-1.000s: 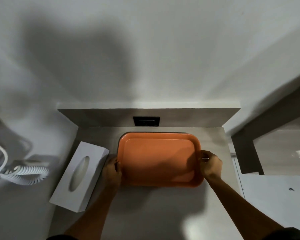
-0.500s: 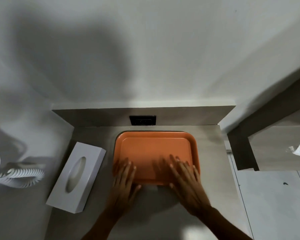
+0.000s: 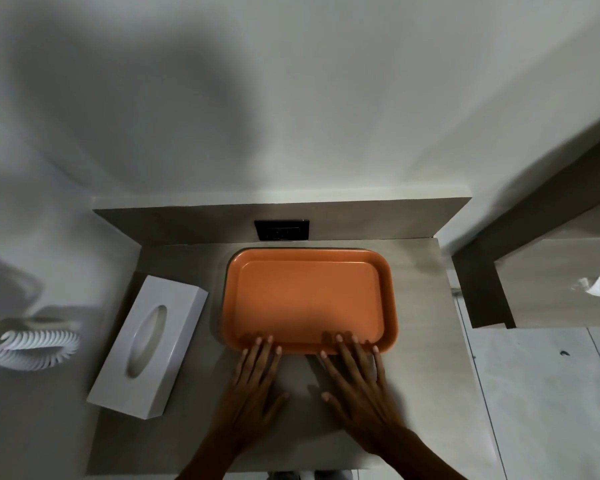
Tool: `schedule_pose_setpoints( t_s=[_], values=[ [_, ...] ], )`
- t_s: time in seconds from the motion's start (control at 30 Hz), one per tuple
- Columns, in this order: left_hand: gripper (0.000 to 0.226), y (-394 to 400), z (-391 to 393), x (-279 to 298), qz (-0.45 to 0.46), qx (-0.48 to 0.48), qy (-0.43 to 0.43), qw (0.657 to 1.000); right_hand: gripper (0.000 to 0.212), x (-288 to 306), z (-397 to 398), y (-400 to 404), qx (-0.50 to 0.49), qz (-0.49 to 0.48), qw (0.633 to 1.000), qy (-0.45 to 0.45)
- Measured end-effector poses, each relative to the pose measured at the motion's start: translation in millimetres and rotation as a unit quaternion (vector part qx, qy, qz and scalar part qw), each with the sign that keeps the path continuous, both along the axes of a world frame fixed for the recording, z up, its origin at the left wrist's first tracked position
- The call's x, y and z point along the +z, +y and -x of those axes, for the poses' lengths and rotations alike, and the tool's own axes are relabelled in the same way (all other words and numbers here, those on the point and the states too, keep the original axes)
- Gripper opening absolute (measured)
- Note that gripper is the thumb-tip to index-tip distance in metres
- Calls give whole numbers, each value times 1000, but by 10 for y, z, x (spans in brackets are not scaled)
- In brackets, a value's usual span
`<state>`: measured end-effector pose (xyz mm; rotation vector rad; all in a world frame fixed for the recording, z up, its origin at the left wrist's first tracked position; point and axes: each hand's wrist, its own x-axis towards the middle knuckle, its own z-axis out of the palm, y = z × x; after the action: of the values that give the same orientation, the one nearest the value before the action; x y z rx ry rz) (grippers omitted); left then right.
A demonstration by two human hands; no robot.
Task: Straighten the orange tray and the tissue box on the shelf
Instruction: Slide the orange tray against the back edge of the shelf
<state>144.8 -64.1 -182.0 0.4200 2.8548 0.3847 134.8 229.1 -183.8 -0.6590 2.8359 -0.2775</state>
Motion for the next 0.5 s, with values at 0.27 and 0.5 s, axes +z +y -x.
schedule_pose_setpoints(
  t_s=[0.27,0.5],
  values=[
    [89,-10,255,26,2,7,3,1000,74,57,338,-9,10,-22,1000,-13],
    [84,-75,212,130,5,17,34,999,80,170,318,-130,40,18,999,-8]
  ],
)
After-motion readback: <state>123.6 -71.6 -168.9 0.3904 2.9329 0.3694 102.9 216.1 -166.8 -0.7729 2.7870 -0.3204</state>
